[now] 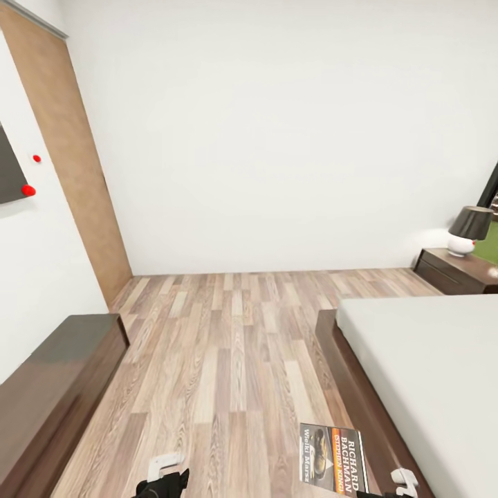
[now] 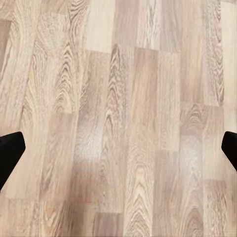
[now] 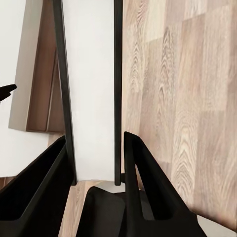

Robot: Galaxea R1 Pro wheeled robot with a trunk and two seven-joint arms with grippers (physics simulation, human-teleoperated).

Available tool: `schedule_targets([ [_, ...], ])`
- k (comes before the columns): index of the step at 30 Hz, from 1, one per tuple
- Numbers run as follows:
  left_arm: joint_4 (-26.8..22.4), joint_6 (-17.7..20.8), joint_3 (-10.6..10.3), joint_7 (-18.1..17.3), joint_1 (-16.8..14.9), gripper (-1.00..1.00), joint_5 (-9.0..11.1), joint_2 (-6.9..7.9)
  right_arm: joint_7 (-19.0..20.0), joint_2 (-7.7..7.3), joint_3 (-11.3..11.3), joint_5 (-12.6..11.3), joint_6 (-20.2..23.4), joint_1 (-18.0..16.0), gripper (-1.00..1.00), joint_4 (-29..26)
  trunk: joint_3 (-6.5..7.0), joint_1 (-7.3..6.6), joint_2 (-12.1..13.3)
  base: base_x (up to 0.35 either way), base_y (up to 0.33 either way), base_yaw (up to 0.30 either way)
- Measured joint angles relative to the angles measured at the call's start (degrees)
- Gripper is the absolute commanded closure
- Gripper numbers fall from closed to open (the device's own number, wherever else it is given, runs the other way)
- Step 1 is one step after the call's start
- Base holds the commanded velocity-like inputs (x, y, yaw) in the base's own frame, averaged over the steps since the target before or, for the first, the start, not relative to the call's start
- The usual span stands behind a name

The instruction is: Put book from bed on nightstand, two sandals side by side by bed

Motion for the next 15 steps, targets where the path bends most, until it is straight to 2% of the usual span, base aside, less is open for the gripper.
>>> schedule_targets([
  [15,0.00,0.00,-0.01,0.00,-0.01,-1.00,0.00,0.00,-0.01,0.05,0.00,0.01,0.00,0.00,1.00,0.07,0.00,0.00,0.00,0.331,0.000,-0.001],
])
